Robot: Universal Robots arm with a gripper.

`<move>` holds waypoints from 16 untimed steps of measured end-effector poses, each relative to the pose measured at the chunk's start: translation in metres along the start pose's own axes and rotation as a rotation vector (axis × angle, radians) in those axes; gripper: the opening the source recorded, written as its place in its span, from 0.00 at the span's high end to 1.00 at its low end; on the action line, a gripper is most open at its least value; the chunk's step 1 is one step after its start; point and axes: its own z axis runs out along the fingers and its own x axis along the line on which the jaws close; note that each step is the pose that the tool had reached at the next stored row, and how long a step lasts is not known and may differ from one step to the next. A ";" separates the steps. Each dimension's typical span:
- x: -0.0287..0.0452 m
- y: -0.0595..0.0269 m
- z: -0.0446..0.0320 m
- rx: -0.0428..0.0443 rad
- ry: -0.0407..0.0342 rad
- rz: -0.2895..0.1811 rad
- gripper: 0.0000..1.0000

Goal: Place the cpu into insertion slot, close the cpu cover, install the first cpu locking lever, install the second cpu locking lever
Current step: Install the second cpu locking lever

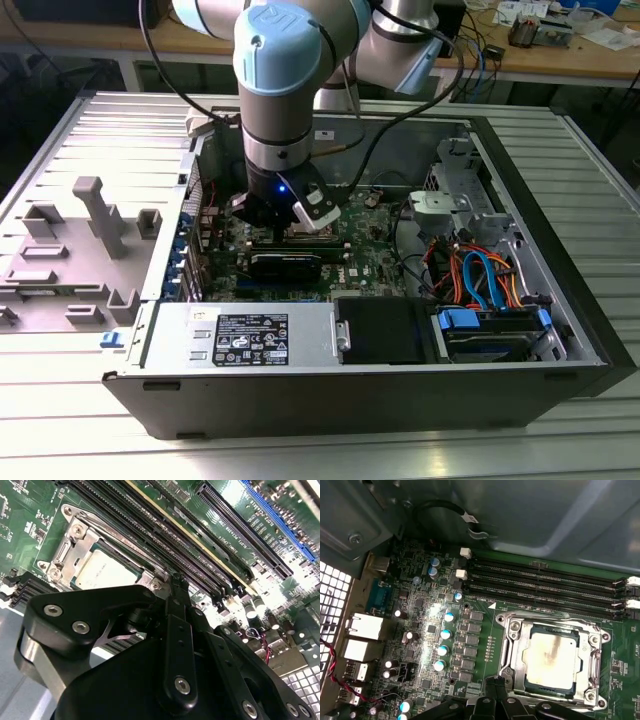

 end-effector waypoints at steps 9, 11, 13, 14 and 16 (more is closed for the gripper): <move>0.0000 -0.0002 0.0029 -0.0141 -0.0014 -0.006 0.89; 0.0000 -0.0002 0.0036 -0.0154 -0.0015 -0.007 0.89; 0.0001 -0.0004 0.0049 -0.0168 -0.0013 -0.008 0.89; 0.0000 -0.0004 0.0053 -0.0177 -0.0013 -0.010 0.89; 0.0000 -0.0003 0.0056 -0.0189 -0.0016 -0.011 0.89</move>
